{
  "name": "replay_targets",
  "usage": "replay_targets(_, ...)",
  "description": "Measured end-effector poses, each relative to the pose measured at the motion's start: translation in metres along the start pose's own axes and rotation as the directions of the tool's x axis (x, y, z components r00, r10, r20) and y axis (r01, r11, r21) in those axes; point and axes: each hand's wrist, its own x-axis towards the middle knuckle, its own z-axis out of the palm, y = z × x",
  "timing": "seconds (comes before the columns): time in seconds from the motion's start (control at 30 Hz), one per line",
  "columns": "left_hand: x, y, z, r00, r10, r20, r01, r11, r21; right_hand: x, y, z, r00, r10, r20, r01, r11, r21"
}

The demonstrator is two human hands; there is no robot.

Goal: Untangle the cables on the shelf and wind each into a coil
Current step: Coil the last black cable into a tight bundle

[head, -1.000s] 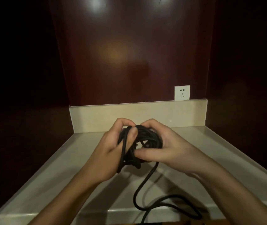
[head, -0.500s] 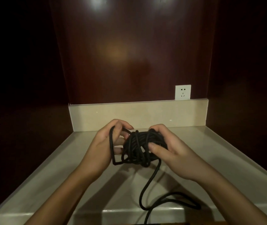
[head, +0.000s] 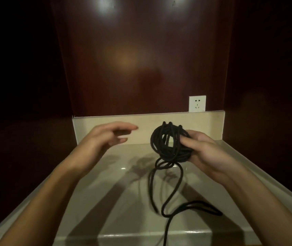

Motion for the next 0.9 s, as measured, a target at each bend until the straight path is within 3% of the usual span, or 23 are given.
replay_targets(0.03,0.005,0.008,0.006,1.000,-0.001,-0.028,0.000,0.999,-0.041,0.001,-0.001,0.003,1.000,-0.003,0.000,0.003,0.998,-0.067)
replay_targets(0.13,0.014,0.024,0.034,0.996,-0.058,0.066,0.046,0.986,0.162,0.003,-0.007,0.014,1.000,-0.022,0.017,0.025,0.978,-0.205)
replay_targets(0.2,0.018,0.028,0.050,0.991,-0.093,0.100,0.077,0.985,0.155,0.003,-0.014,0.020,0.998,-0.065,0.020,0.068,0.964,-0.256)
replay_targets(0.33,0.023,0.027,0.053,0.983,-0.156,0.096,0.166,0.980,-0.106,0.004,-0.026,0.029,0.991,-0.136,-0.002,0.127,0.929,-0.347)
replay_targets(0.43,0.023,0.027,0.054,0.982,-0.151,0.111,0.177,0.944,-0.279,0.005,-0.031,0.035,0.985,-0.169,-0.019,0.156,0.942,-0.298)
replay_targets(0.53,0.023,0.024,0.056,0.996,-0.089,0.019,0.089,0.905,-0.416,0.006,-0.033,0.041,0.988,-0.152,-0.038,0.151,0.988,-0.025)
replay_targets(0.63,0.023,0.024,0.056,0.989,-0.126,-0.078,0.050,0.778,-0.626,0.008,-0.029,0.047,0.991,-0.131,-0.001,0.125,0.944,0.304)
replay_targets(0.7,0.023,0.028,0.055,0.985,-0.162,-0.057,0.070,0.683,-0.727,0.006,-0.016,0.052,0.992,-0.106,0.064,0.085,0.958,0.274)
replay_targets(0.77,0.021,0.032,0.050,0.982,-0.187,-0.024,0.106,0.656,-0.748,0.002,0.003,0.055,0.987,-0.081,0.138,0.050,0.975,0.215)
replay_targets(0.83,0.021,0.034,0.045,0.981,-0.196,-0.014,0.116,0.634,-0.764,-0.002,0.019,0.055,0.978,-0.124,0.170,0.098,0.983,0.153)
replay_targets(0.9,0.022,0.032,0.042,0.978,-0.205,-0.041,0.085,0.569,-0.818,-0.005,0.028,0.050,0.969,-0.181,0.166,0.189,0.981,-0.034)
